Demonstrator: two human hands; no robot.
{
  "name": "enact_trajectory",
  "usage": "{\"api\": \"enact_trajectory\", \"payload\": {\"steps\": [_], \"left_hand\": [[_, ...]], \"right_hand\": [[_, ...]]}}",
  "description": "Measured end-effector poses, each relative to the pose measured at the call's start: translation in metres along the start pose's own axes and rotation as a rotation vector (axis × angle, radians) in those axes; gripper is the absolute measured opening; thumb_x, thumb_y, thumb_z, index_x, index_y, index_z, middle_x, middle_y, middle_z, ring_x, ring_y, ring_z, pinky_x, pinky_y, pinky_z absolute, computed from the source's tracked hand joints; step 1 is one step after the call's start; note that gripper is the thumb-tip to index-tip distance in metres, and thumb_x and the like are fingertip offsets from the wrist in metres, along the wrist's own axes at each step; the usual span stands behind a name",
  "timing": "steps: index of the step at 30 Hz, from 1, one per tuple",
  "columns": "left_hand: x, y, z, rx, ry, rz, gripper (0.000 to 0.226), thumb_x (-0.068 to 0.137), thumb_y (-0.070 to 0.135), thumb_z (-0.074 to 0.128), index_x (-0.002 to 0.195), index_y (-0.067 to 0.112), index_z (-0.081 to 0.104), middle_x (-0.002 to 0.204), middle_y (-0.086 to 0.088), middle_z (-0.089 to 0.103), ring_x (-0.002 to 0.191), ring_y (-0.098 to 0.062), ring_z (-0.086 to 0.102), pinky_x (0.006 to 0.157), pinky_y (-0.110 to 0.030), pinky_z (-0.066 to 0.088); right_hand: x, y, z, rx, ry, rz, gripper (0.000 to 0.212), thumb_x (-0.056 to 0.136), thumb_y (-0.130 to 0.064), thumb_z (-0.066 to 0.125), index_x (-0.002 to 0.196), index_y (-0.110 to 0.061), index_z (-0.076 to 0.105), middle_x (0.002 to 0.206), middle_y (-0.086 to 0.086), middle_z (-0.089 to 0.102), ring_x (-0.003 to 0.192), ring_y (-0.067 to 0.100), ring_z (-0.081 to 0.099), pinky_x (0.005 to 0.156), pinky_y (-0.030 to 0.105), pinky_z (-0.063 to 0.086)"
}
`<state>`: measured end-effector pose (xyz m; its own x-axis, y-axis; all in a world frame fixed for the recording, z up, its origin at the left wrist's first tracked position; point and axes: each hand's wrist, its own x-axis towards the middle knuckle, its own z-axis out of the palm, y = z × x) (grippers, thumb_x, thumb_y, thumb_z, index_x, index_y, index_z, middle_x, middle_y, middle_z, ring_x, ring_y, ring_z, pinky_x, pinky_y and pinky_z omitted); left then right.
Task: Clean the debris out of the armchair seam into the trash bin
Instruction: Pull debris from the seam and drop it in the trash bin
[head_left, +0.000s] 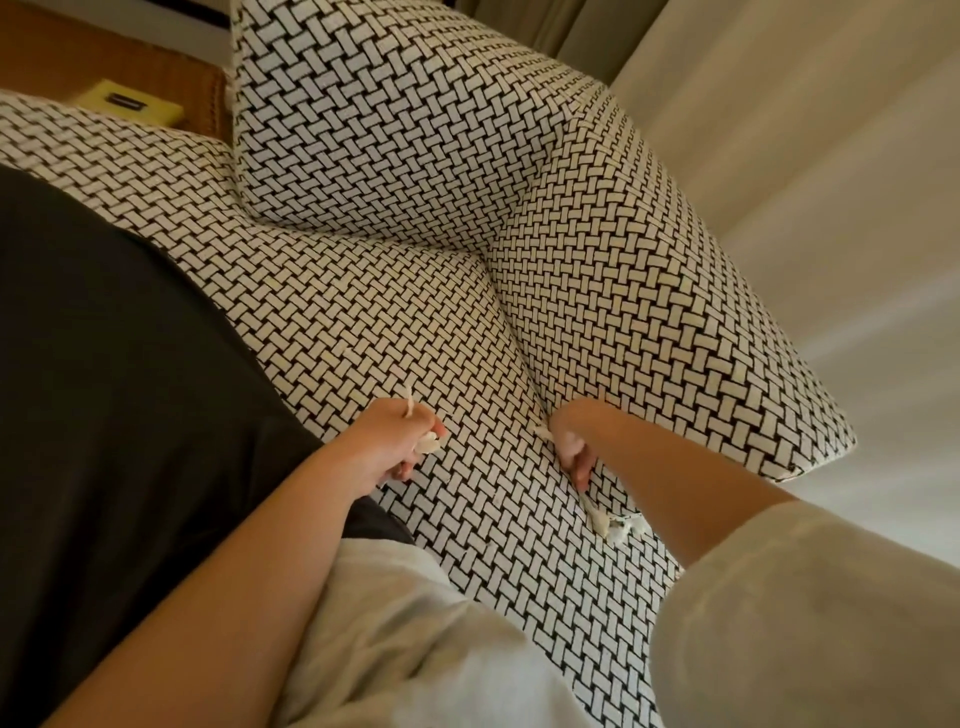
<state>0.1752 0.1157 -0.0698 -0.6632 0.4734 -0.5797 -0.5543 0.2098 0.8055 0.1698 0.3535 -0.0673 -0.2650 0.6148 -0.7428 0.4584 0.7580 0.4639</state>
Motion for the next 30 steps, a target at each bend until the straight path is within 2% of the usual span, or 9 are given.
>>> {"api": "enact_trajectory", "payload": {"steps": [3, 6, 9, 13, 17, 20, 23, 27, 30], "left_hand": [[-0.001, -0.001, 0.000, 0.002, 0.001, 0.012, 0.024, 0.096, 0.021, 0.043, 0.091, 0.009, 0.062, 0.077, -0.006, 0.050, 0.058, -0.012, 0.042, 0.045, -0.019, 0.038], [-0.002, -0.001, 0.001, -0.001, -0.007, 0.025, 0.024, 0.096, 0.021, 0.043, 0.091, 0.008, 0.062, 0.079, -0.006, 0.050, 0.059, -0.012, 0.042, 0.045, -0.020, 0.039], [-0.003, -0.002, 0.000, 0.010, -0.007, 0.027, 0.022, 0.095, 0.020, 0.043, 0.092, 0.009, 0.063, 0.079, -0.006, 0.049, 0.059, -0.012, 0.042, 0.045, -0.019, 0.039], [-0.003, -0.002, 0.001, 0.016, 0.003, 0.027, 0.024, 0.096, 0.020, 0.042, 0.093, 0.007, 0.062, 0.076, -0.005, 0.050, 0.057, -0.011, 0.041, 0.044, -0.019, 0.038], [-0.001, -0.002, 0.002, 0.026, 0.013, 0.022, 0.024, 0.096, 0.020, 0.043, 0.092, 0.007, 0.062, 0.076, -0.005, 0.050, 0.058, -0.011, 0.041, 0.045, -0.019, 0.038], [0.001, -0.002, 0.003, 0.039, 0.019, 0.017, 0.025, 0.096, 0.021, 0.042, 0.092, 0.007, 0.063, 0.075, -0.005, 0.050, 0.058, -0.011, 0.042, 0.046, -0.020, 0.038], [0.002, -0.002, 0.004, 0.032, 0.022, 0.006, 0.024, 0.096, 0.020, 0.042, 0.089, 0.009, 0.063, 0.076, -0.005, 0.051, 0.059, -0.012, 0.042, 0.047, -0.021, 0.039], [0.002, -0.004, 0.003, 0.019, 0.030, -0.003, 0.022, 0.095, 0.020, 0.044, 0.087, 0.010, 0.062, 0.075, -0.005, 0.052, 0.057, -0.012, 0.041, 0.047, -0.021, 0.039], [0.004, -0.005, 0.003, 0.008, 0.033, -0.012, 0.022, 0.095, 0.019, 0.045, 0.086, 0.010, 0.062, 0.076, -0.005, 0.052, 0.057, -0.011, 0.041, 0.047, -0.021, 0.038]], "right_hand": [[0.003, 0.003, 0.011, 0.104, 0.106, -0.052, 0.073, 0.086, 0.007, 0.050, 0.147, -0.006, 0.012, 0.080, 0.021, 0.053, 0.062, 0.022, 0.063, 0.051, 0.024, 0.052], [-0.002, 0.006, 0.012, 0.016, 0.126, -0.123, 0.079, 0.084, 0.008, 0.055, 0.147, -0.004, 0.008, 0.078, 0.019, 0.055, 0.064, 0.020, 0.065, 0.066, 0.030, 0.058], [-0.011, 0.007, 0.006, -0.058, 0.133, -0.171, 0.063, 0.085, 0.005, 0.057, 0.139, 0.005, 0.027, 0.073, 0.012, 0.058, 0.057, 0.012, 0.061, 0.051, 0.023, 0.052], [-0.021, 0.014, -0.003, -0.166, 0.092, -0.264, 0.013, 0.090, -0.002, 0.052, 0.102, 0.002, 0.055, 0.063, 0.002, 0.053, 0.047, 0.008, 0.047, 0.045, 0.015, 0.039], [-0.020, 0.017, -0.007, -0.154, 0.069, -0.346, 0.018, 0.092, -0.007, 0.049, 0.106, 0.001, 0.058, 0.070, 0.002, 0.053, 0.056, 0.010, 0.047, 0.051, 0.016, 0.040], [-0.022, 0.017, -0.013, 0.007, 0.088, -0.453, 0.017, 0.096, -0.012, 0.046, 0.106, -0.003, 0.055, 0.077, 0.002, 0.055, 0.062, 0.008, 0.052, 0.052, 0.016, 0.045], [-0.019, 0.014, -0.011, 0.081, 0.199, -0.531, 0.021, 0.097, -0.018, 0.044, 0.111, -0.007, 0.054, 0.087, 0.003, 0.056, 0.072, 0.011, 0.057, 0.055, 0.016, 0.045], [-0.004, 0.008, 0.002, 0.165, 0.381, -0.565, 0.016, 0.095, -0.019, 0.048, 0.108, -0.013, 0.054, 0.105, 0.006, 0.053, 0.088, 0.018, 0.055, 0.072, 0.026, 0.047], [-0.003, 0.008, 0.020, 0.219, 0.599, -0.561, 0.025, 0.095, -0.016, 0.045, 0.120, -0.016, 0.043, 0.120, 0.009, 0.045, 0.101, 0.021, 0.048, 0.086, 0.033, 0.047]]}}
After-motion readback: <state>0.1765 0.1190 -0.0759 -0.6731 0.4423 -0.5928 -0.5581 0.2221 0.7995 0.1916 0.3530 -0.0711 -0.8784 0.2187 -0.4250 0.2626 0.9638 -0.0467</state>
